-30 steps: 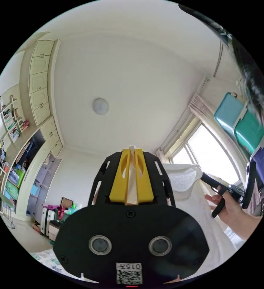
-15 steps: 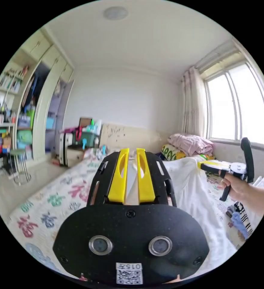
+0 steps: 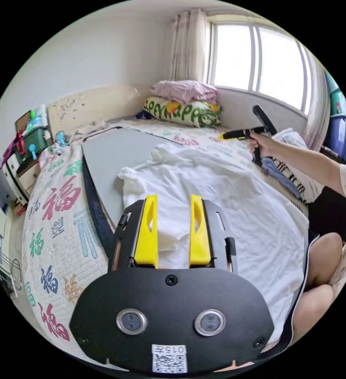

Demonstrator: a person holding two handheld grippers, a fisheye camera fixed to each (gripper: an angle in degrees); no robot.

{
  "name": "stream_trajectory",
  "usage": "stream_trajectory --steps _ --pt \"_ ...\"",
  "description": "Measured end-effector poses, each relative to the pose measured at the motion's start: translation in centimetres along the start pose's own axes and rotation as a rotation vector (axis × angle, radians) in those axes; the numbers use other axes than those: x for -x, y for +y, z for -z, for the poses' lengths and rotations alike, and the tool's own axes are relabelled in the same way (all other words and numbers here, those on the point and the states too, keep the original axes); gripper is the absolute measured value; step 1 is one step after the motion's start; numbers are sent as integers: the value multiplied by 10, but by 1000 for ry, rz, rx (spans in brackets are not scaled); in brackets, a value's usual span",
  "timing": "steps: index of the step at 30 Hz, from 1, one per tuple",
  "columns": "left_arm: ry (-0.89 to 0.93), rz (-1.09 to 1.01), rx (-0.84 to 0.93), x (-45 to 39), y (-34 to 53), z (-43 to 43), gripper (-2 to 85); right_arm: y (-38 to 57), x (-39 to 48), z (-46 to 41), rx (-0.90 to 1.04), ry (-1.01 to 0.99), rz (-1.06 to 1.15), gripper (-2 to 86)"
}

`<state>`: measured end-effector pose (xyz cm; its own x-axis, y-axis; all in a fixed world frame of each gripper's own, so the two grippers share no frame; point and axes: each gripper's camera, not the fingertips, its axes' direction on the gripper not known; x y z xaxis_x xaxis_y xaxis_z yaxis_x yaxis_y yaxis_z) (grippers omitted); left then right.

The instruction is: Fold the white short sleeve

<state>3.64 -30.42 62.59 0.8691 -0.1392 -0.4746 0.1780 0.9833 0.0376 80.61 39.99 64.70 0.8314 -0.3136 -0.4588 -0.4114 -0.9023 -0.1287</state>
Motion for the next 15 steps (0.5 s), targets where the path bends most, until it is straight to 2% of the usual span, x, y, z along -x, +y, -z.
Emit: stream_trajectory --steps 4,7,12,15 --pt "4 -107 215 -20 -24 -70 127 9 27 49 8 -52 75 78" --pt "35 -150 267 -24 -31 -91 117 16 33 94 -10 -116 80 77" --pt "89 -67 245 1 -27 -100 49 38 31 178 -76 -196 61 74" --pt "266 143 127 66 -6 -70 9 61 42 233 -82 -155 107 73"
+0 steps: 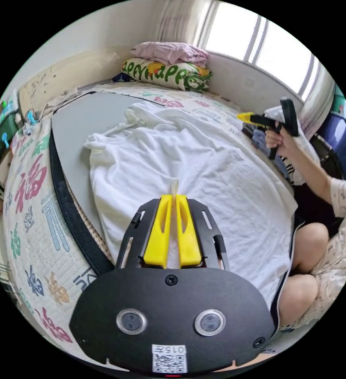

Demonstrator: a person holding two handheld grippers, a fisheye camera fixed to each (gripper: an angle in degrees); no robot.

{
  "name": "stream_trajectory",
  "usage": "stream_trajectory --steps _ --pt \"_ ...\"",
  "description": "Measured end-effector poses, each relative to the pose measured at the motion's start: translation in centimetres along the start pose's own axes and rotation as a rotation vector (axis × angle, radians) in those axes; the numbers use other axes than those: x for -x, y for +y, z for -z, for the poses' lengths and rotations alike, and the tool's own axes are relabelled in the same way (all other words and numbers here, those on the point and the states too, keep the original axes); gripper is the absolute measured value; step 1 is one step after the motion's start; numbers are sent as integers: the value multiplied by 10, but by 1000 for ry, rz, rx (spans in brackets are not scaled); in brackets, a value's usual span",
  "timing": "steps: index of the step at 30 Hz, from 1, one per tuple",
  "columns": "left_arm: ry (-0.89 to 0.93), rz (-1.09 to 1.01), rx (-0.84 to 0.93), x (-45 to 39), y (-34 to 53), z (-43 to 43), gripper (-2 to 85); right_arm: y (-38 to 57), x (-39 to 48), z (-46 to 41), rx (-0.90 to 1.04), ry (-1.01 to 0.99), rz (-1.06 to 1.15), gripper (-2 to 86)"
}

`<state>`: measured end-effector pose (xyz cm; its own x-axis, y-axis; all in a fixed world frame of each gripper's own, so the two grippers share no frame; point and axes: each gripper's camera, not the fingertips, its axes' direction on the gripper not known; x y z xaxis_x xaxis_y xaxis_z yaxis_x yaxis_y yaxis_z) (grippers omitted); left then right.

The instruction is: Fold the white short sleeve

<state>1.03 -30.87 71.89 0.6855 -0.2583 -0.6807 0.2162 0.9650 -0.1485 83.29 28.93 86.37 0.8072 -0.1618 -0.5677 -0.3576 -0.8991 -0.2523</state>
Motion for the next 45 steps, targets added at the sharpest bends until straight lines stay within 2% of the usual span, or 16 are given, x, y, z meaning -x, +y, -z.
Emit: stream_trajectory --steps 3,6,7,8,11,13,14,15,18,20,22,25,30,36,39,45 --pt "-1 128 -149 46 23 59 1 19 21 57 22 42 34 73" --pt "-96 399 -489 122 80 173 -2 38 35 101 47 70 30 75" --pt "-148 447 -534 128 90 189 -2 44 42 112 71 78 39 77" --pt "-280 545 -616 131 112 217 0 47 46 116 88 88 44 78" --pt "-535 626 -717 124 153 254 29 57 57 136 147 106 35 88" --pt "-566 685 -701 123 176 257 103 66 55 145 208 59 -24 96" --pt "-516 712 -643 124 193 249 176 69 54 147 224 51 -40 100" --pt "-474 697 -614 121 202 243 175 75 55 152 248 40 -65 106" --pt "-197 608 -487 85 266 202 163 90 60 173 286 32 -108 117" --pt "-15 555 -413 37 327 173 157 98 63 188 299 26 -134 119" --pt "31 549 -329 -3 365 161 154 107 66 205 329 27 -170 122" --pt "-8 526 -236 -69 418 166 156 116 73 231 328 64 -199 122" --pt "-35 491 -225 -146 460 191 140 124 81 251 334 24 -252 118" --pt "-88 535 -135 -161 469 173 136 126 99 263 285 54 -279 101" --pt "-105 549 -172 -165 472 178 123 120 113 272 299 47 -273 82" --pt "-52 535 -131 -172 462 185 23 113 138 292 324 -9 -270 11"
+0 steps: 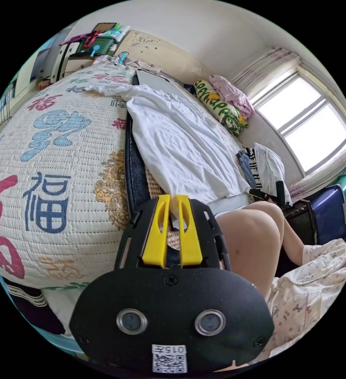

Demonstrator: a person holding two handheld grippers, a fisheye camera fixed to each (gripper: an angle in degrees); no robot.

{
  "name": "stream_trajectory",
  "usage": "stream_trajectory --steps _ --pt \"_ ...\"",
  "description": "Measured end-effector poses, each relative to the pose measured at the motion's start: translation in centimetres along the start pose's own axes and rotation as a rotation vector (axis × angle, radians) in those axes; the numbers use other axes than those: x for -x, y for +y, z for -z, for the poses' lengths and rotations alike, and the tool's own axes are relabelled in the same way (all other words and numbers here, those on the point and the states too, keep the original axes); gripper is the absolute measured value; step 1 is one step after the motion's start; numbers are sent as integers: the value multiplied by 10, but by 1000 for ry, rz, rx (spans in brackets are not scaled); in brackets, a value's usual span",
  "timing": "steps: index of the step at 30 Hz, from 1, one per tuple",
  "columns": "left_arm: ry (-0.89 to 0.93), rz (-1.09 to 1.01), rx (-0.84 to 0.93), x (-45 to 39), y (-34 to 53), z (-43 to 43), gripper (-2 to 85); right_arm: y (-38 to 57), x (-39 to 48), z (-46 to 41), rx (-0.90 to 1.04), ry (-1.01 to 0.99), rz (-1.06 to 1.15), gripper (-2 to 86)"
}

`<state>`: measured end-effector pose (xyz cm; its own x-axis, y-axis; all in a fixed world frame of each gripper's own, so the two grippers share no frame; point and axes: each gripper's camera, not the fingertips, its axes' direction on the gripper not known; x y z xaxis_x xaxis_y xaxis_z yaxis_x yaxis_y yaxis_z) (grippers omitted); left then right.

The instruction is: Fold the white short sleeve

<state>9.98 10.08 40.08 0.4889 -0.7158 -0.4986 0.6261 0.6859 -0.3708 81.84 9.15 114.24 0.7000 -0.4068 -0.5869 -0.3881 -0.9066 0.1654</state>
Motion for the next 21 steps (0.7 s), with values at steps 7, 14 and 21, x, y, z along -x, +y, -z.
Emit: stream_trajectory --steps 7,14,21 --pt "-65 -37 -69 -21 2 81 -4 34 19 85 -73 31 -18 -4" --pt "-238 -72 33 -38 16 113 -4 89 50 102 -10 74 23 -3" --pt "-291 -96 58 -67 -4 131 5 96 86 126 24 124 95 26"
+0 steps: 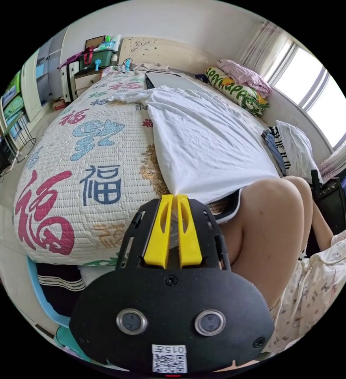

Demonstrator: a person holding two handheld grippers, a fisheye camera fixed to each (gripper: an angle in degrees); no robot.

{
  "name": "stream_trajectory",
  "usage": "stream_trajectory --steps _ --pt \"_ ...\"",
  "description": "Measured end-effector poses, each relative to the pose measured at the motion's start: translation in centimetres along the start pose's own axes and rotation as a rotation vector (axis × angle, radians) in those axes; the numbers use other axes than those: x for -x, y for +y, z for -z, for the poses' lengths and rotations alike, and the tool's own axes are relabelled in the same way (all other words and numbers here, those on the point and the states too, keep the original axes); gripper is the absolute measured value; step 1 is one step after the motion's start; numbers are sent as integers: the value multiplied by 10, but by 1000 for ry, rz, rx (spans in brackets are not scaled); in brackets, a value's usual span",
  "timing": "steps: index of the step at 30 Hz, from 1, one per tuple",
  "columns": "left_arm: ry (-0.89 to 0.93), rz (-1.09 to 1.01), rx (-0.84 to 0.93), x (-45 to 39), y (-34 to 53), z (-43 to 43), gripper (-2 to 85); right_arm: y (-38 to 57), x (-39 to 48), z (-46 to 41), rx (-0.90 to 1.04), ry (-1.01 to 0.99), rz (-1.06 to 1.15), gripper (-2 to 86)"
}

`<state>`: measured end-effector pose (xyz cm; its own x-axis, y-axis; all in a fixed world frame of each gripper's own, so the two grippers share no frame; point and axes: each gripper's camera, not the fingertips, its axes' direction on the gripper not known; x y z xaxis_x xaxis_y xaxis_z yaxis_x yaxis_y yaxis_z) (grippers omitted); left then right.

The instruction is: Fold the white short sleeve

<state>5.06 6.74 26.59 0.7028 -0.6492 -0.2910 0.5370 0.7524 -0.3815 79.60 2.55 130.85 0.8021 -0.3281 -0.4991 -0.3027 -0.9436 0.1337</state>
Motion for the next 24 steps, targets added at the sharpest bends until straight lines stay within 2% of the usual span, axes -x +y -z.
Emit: stream_trajectory --steps 4,7,9,12,16,24 --pt "-15 35 -14 5 -22 33 6 -21 -8 66 -66 33 -72 44" --pt "-63 36 -133 -9 -62 74 3 -59 -4 117 -187 -8 -48 46" --pt "-73 -5 -194 -33 -104 87 4 -94 -8 134 -258 -55 -38 50" --pt "6 -94 -262 -81 -196 82 13 -171 -34 132 -328 -141 -55 63" --pt "153 -233 -217 -165 -358 31 44 -286 -99 102 -373 -345 -190 72" --pt "156 -422 -63 -344 -637 -117 74 -437 -157 68 -357 -528 -303 87"
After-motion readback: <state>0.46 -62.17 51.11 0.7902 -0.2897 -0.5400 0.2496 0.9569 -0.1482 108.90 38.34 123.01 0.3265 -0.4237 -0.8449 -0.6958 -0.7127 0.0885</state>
